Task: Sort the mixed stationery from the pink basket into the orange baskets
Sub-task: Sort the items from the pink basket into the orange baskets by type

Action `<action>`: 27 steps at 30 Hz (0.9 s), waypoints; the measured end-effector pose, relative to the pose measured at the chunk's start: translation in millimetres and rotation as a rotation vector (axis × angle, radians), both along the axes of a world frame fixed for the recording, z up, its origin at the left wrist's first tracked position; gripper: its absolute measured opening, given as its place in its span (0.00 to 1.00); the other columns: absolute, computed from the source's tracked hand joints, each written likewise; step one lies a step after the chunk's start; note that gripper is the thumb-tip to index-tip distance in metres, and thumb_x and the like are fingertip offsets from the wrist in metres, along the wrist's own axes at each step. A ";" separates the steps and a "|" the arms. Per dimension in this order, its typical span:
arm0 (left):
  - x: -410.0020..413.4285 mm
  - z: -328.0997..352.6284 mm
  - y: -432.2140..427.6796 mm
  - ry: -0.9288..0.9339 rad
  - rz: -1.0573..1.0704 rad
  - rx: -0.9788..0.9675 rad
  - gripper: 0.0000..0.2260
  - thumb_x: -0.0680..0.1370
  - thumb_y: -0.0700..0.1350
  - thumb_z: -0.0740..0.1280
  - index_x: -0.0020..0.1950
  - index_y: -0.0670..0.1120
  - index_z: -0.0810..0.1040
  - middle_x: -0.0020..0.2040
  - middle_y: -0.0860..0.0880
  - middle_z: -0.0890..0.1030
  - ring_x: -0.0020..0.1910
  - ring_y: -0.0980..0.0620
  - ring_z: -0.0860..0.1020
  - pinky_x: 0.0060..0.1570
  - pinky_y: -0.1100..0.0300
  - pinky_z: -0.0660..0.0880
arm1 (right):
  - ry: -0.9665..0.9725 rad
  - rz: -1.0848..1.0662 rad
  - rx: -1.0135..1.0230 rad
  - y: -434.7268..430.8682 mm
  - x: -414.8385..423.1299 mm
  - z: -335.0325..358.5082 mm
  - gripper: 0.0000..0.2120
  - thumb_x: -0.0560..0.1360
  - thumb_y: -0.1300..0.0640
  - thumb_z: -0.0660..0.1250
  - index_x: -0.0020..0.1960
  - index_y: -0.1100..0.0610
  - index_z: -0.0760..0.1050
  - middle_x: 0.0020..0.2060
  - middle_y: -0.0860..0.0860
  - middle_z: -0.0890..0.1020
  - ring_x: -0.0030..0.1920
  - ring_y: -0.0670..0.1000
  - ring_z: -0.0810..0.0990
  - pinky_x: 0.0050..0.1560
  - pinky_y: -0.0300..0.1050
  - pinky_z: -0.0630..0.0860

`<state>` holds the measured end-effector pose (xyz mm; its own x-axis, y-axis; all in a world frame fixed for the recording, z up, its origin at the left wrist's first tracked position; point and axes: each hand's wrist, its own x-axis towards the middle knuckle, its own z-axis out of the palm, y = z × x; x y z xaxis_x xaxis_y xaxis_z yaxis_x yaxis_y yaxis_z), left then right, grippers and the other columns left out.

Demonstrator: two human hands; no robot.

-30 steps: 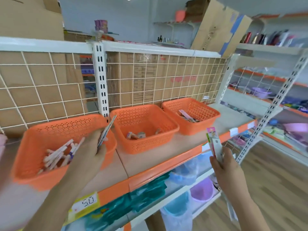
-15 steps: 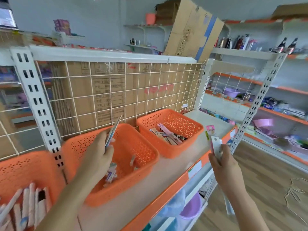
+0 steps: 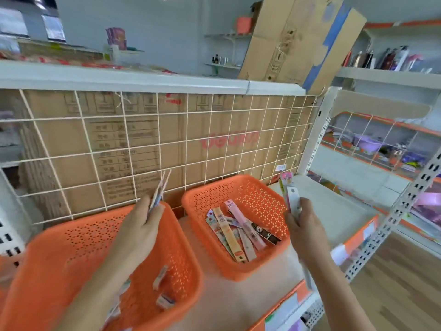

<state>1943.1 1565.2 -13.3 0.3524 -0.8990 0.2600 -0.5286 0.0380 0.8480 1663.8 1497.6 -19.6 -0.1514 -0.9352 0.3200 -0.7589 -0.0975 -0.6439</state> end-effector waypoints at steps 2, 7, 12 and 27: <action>-21.6 0.4 -23.7 0.130 -0.002 0.022 0.12 0.81 0.45 0.57 0.47 0.38 0.74 0.30 0.47 0.68 0.28 0.51 0.64 0.30 0.56 0.59 | -0.036 0.092 -0.017 -29.8 3.7 4.6 0.10 0.79 0.57 0.60 0.58 0.61 0.65 0.44 0.62 0.79 0.45 0.63 0.77 0.38 0.50 0.65; -80.2 9.0 -78.1 0.394 -0.041 0.031 0.12 0.82 0.40 0.55 0.48 0.48 0.77 0.34 0.45 0.74 0.27 0.54 0.68 0.27 0.63 0.64 | -0.405 0.374 -0.013 -86.6 24.6 11.9 0.04 0.80 0.57 0.60 0.47 0.55 0.65 0.31 0.53 0.71 0.29 0.51 0.66 0.28 0.45 0.63; -120.1 -9.3 -122.5 0.443 -0.004 0.180 0.14 0.80 0.35 0.54 0.62 0.47 0.72 0.45 0.48 0.77 0.38 0.54 0.76 0.39 0.61 0.73 | -0.522 0.505 0.135 -123.4 39.8 -5.4 0.02 0.80 0.58 0.59 0.48 0.55 0.66 0.31 0.51 0.71 0.30 0.49 0.68 0.33 0.49 0.69; -93.9 -10.8 -56.9 -0.221 0.127 0.090 0.22 0.79 0.42 0.62 0.72 0.49 0.64 0.70 0.55 0.65 0.64 0.64 0.62 0.62 0.74 0.52 | 0.279 0.488 0.099 -115.3 -6.9 -22.8 0.22 0.78 0.52 0.61 0.71 0.54 0.63 0.61 0.51 0.77 0.57 0.53 0.78 0.51 0.45 0.72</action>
